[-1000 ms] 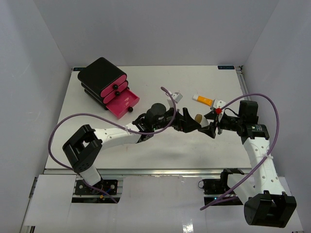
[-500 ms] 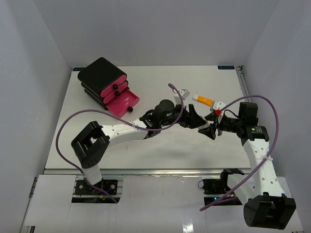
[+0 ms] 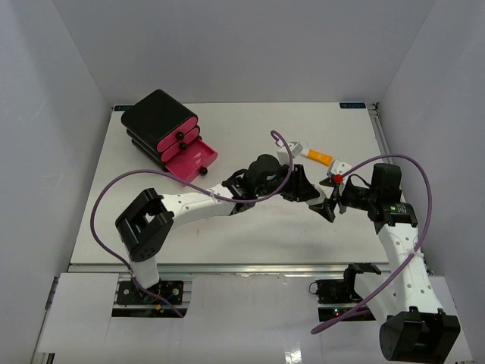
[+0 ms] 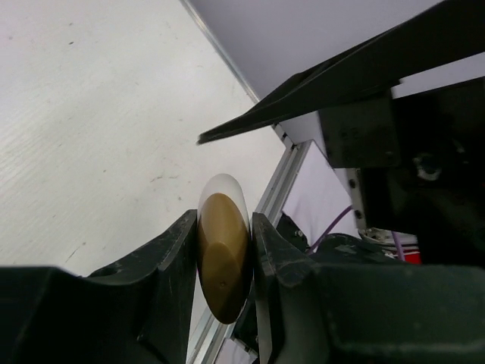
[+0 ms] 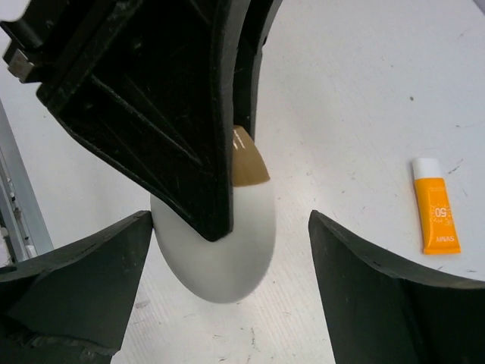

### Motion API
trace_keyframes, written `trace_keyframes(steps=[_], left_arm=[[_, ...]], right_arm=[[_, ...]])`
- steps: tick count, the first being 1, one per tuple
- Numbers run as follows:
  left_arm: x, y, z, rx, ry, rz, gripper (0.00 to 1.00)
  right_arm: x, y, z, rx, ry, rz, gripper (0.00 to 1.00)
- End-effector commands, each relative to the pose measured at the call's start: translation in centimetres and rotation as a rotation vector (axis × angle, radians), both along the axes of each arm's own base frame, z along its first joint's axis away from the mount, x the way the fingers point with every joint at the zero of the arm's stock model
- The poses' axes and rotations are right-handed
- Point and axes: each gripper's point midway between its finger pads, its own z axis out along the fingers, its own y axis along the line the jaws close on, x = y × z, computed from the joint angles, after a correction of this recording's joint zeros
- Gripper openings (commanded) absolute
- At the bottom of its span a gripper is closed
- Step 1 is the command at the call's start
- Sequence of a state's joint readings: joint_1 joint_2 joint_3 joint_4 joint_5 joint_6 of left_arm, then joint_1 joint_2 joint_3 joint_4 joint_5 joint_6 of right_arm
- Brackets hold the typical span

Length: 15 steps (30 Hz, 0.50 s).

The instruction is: Organize the makeup

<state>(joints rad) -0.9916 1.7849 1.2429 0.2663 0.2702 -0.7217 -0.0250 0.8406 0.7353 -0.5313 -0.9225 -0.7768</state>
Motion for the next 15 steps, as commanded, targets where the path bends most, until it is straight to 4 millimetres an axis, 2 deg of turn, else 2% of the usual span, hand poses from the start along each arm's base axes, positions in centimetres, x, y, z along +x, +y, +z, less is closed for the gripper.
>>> trace_keyframes(steps=[1, 4, 6, 8, 9, 11, 13, 14, 15], left_arm=[[-0.3, 2.4, 1.1, 0.035, -0.039, 0.05, 0.0], [0.8, 4.3, 0.5, 0.085, -0.064, 0.128, 0.0], [2.1, 6.5, -0.4, 0.134, -0.066, 0.191, 0.0], [3.6, 8.9, -0.4, 0.167, -0.082, 0.258, 0.0], [4.8, 10.6, -1.1, 0.202, -0.082, 0.306, 0.0], [6.6, 13.6, -1.2, 0.23, -0.087, 0.39, 0.0], [9.3, 18.1, -2.0, 0.259, -0.062, 0.51, 0.0], [10.3, 20.2, -1.8, 0.25, -0.051, 0.567, 0.0], [11.7, 22.6, -0.8, 0.216, -0.048, 0.644, 0.0]], right_arm=[[0.8, 0.0, 1.7, 0.011, -0.098, -0.01, 0.9], [0.8, -0.1, 1.3, -0.005, -0.093, -0.004, 0.9], [0.7, -0.3, 0.9, -0.026, -0.098, 0.004, 0.9], [0.8, -0.5, 0.7, -0.05, -0.116, 0.009, 0.9], [0.9, -0.7, 0.5, -0.061, -0.117, -0.003, 0.9], [1.3, -1.0, 0.5, -0.066, -0.129, -0.029, 0.9], [1.6, -1.3, -0.3, -0.064, -0.115, -0.059, 0.9], [1.7, -1.3, -0.9, -0.047, -0.094, -0.071, 0.9], [1.6, -1.2, -1.3, -0.036, -0.074, -0.068, 0.9]])
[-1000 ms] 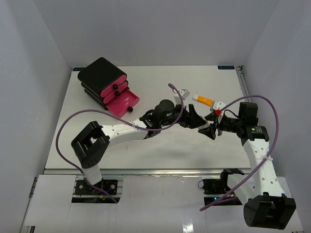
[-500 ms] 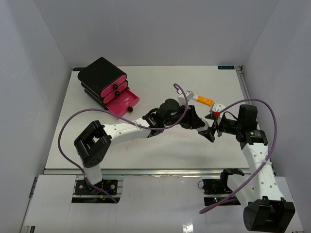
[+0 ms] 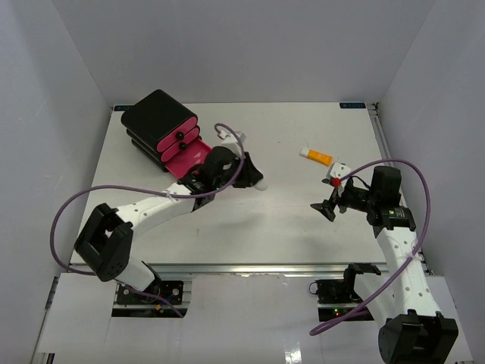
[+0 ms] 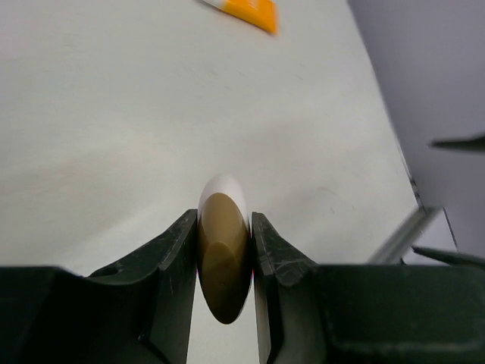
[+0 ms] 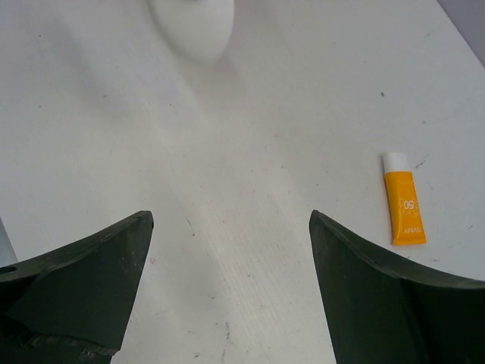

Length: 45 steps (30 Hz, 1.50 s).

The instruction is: Organize the makeup

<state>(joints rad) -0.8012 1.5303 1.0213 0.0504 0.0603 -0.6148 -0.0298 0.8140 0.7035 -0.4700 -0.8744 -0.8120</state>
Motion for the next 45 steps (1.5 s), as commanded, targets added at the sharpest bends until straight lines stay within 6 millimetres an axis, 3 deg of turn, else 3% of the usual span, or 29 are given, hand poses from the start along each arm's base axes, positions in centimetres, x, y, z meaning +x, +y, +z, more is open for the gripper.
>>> trace_keyframes(steps=[1, 5, 9, 11, 16, 24, 33, 45], left_arm=[[6.1, 11.6, 3.0, -0.041, -0.062, 0.354, 0.0], [9.6, 20.1, 5.0, -0.165, -0.127, 0.617, 0.0], [12.1, 24.4, 5.4, -0.192, -0.14, 0.759, 0.0], [13.1, 25.4, 5.2, -0.203, -0.13, 0.793, 0.0], [14.0, 25.7, 4.0, -0.225, -0.107, 0.815, 0.0], [13.4, 26.5, 1.1, -0.341, -0.077, 0.907, 0.01], [14.7, 26.4, -1.8, -0.326, -0.014, 0.933, 0.04], [16.5, 26.2, -4.0, -0.295, 0.035, 0.955, 0.15]], right_arm=[[0.6, -0.3, -1.5, 0.018, 0.029, -0.031, 0.9], [0.7, -0.3, -1.5, 0.004, 0.055, -0.019, 0.9], [0.6, -0.5, -1.3, 0.0, 0.022, -0.024, 0.9], [0.7, -0.5, -1.1, 0.002, 0.009, -0.027, 0.9], [0.9, -0.7, -1.2, -0.001, 0.01, -0.041, 0.9], [1.1, -0.9, -1.5, -0.004, 0.016, -0.049, 0.9], [1.2, -1.0, -1.5, -0.005, 0.018, -0.054, 0.9], [1.2, -1.0, -1.5, -0.002, 0.019, -0.056, 0.9]])
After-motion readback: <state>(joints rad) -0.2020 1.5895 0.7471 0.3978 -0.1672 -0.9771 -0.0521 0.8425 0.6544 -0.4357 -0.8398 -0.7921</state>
